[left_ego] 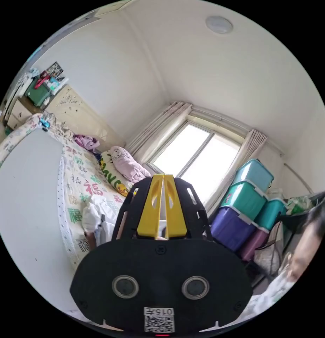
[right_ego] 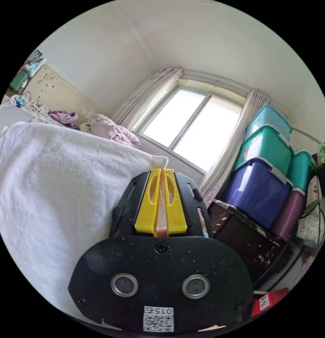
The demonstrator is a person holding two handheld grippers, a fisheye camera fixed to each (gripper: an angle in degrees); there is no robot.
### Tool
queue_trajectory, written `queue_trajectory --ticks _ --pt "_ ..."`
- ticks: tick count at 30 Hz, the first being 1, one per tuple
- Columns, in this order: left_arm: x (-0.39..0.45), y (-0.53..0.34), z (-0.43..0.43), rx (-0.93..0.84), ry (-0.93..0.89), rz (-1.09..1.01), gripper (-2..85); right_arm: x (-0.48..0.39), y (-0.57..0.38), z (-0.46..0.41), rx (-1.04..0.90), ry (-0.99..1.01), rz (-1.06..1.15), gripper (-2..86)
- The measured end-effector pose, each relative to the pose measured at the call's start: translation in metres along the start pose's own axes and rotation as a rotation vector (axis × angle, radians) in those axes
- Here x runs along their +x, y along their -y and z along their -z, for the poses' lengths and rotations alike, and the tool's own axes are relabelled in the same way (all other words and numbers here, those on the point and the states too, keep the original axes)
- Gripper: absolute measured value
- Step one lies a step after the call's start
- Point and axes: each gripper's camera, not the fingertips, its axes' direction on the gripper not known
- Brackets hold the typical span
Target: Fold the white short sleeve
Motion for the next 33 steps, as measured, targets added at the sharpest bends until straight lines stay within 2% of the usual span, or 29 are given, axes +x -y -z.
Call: queue_trajectory --ticks 4,9,13,15,18,20,22,24,27,29,31,33 --pt "-0.058 -0.016 -0.061 -0.1 0.1 -0.22 -0.7 0.049 0.011 -0.002 -0.038 0.234 -0.061 -0.5" --pt "-0.147 -0.049 -0.142 -0.399 0.358 -0.169 -0.7 0.103 0.05 0.022 0.127 0.37 -0.241 -0.9" --pt "-0.202 -0.092 -0.196 -0.571 0.35 -0.196 -0.4 0.093 0.085 0.026 0.217 0.632 -0.287 -1.0" --pt "-0.22 -0.107 -0.217 -0.621 0.36 -0.213 0.1 0.07 0.085 0.012 0.2 0.657 -0.32 -1.0" --pt "-0.247 -0.122 -0.256 -0.679 0.411 -0.184 4.3 0.044 0.065 -0.013 0.142 0.654 -0.374 -1.0" --pt "-0.268 -0.132 -0.295 -0.753 0.431 -0.169 11.5 0.049 0.055 -0.004 0.246 0.703 -0.357 -1.0" --pt "-0.278 -0.145 -0.329 -0.83 0.402 -0.206 16.7 0.054 0.052 -0.008 0.249 0.725 -0.363 -1.0" --pt "-0.286 -0.154 -0.358 -0.868 0.424 -0.209 18.0 0.063 0.047 -0.019 0.246 0.772 -0.391 -1.0" --pt "-0.308 -0.161 -0.386 -0.893 0.523 -0.149 17.4 0.087 0.029 -0.035 0.289 0.86 -0.51 -1.0" --pt "-0.308 -0.16 -0.393 -0.887 0.557 -0.135 12.2 0.097 0.018 -0.047 0.311 0.908 -0.57 -1.0" --pt "-0.302 -0.156 -0.395 -0.933 0.513 -0.145 4.5 0.098 0.015 -0.054 0.308 0.916 -0.587 -1.0" --pt "-0.295 -0.139 -0.384 -0.89 0.451 -0.092 3.6 0.095 0.015 -0.058 0.31 0.914 -0.578 -1.0"
